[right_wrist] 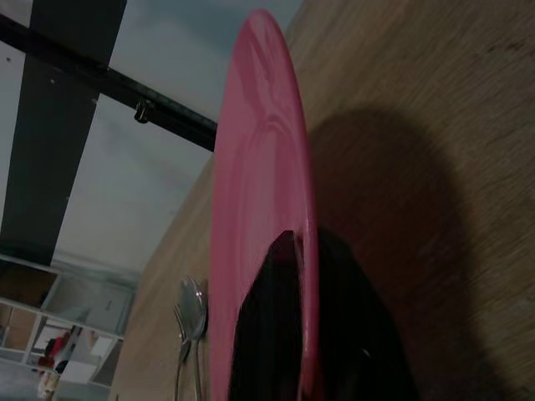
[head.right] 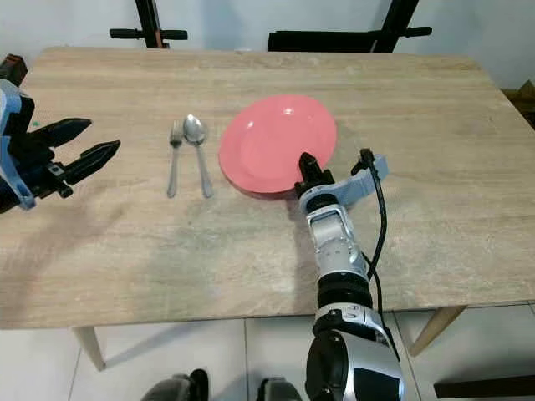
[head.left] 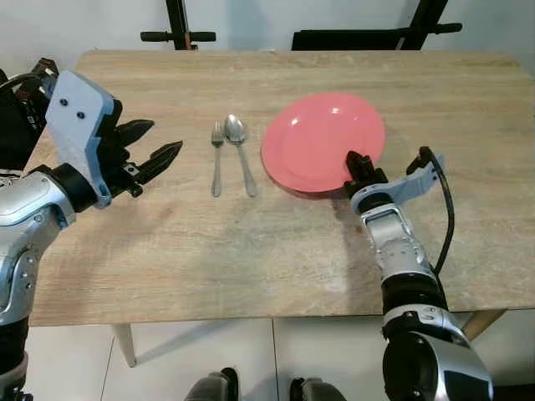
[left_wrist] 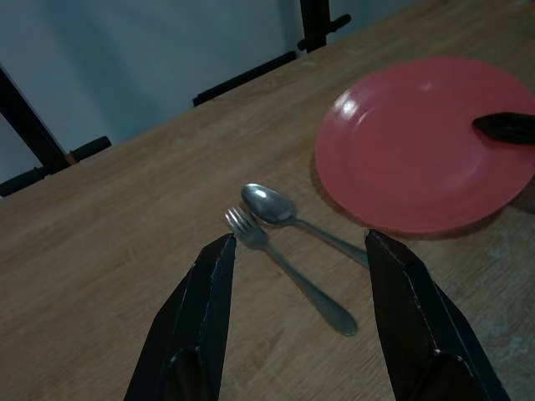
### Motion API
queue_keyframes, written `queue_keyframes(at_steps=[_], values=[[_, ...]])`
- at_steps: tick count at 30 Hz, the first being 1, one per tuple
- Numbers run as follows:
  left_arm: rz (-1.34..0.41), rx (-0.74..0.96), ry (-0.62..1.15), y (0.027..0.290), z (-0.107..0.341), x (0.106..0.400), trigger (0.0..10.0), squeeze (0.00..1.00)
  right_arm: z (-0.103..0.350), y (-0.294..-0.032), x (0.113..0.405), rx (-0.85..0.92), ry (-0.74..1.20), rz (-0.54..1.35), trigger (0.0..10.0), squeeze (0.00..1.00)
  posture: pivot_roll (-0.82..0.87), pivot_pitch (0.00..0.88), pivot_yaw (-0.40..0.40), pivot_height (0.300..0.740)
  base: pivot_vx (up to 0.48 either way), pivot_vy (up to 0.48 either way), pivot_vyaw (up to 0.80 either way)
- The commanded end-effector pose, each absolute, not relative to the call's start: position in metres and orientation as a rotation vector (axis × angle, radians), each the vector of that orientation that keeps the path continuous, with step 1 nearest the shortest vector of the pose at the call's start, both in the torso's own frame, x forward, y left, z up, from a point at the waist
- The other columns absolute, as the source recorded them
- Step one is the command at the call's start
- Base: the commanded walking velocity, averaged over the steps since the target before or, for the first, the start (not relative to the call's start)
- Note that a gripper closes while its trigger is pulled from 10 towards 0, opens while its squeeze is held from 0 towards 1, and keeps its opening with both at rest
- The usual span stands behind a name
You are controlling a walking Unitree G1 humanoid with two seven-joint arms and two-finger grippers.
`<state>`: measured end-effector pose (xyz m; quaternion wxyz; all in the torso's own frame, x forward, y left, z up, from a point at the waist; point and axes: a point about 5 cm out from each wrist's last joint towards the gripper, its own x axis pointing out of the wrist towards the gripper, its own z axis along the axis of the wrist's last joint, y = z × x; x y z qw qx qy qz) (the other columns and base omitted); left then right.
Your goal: Setting the table
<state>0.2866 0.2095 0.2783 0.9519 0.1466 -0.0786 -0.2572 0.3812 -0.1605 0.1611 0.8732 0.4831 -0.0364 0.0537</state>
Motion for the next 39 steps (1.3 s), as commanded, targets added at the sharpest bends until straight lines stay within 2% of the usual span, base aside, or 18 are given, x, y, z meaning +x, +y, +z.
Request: queue_keyframes(at_steps=[1,8,14,15,16,17,26,30,39], values=[[-0.522,0.294,-0.151,0.209,0.274,0.287,10.0,0.0,0.153,-0.157,0.38,1.009,-0.053,0.107,10.0,1.0,0.05,0.081,0.073,0.74,0.0,0.0,0.0],[-0.52,0.29,-0.15,0.208,0.274,0.287,10.0,0.0,0.155,-0.157,0.381,1.005,-0.06,0.11,10.0,1.0,0.04,0.082,0.073,0.74,0.0,0.0,0.0],[-0.525,0.282,-0.152,0.206,0.272,0.289,10.0,0.0,0.16,-0.166,0.381,0.907,-0.077,0.076,10.0,1.0,0.03,0.085,0.072,0.74,0.0,0.0,0.0],[-0.525,0.28,-0.152,0.206,0.272,0.289,10.0,0.0,0.16,-0.168,0.38,0.882,-0.07,0.074,10.0,0.82,0.03,0.09,0.069,0.74,0.0,0.0,0.0],[-0.526,0.279,-0.153,0.205,0.272,0.29,10.0,0.0,0.16,-0.169,0.379,0.866,-0.065,0.072,10.0,0.82,0.03,0.09,0.069,0.74,0.0,0.0,0.0],[-0.527,0.276,-0.153,0.205,0.272,0.29,10.0,0.0,0.16,-0.171,0.378,0.843,-0.061,0.074,10.0,0.0,0.02,0.096,0.065,0.74,0.0,0.0,0.0],[-0.532,0.257,-0.152,0.201,0.266,0.288,10.0,0.0,0.157,-0.171,0.369,0.573,0.01,0.159,10.0,0.0,0.0,0.083,0.05,0.74,0.0,0.0,0.0],[-0.545,0.238,-0.156,0.196,0.262,0.288,10.0,0.0,0.153,-0.179,0.36,0.432,0.056,0.176,10.0,0.0,-0.03,0.071,0.037,0.74,0.0,0.0,0.0],[-0.578,0.213,-0.153,0.185,0.255,0.289,10.0,0.0,0.159,-0.195,0.338,0.335,0.042,0.19,10.0,0.0,-0.05,0.06,0.044,0.74,0.0,0.0,0.0]])
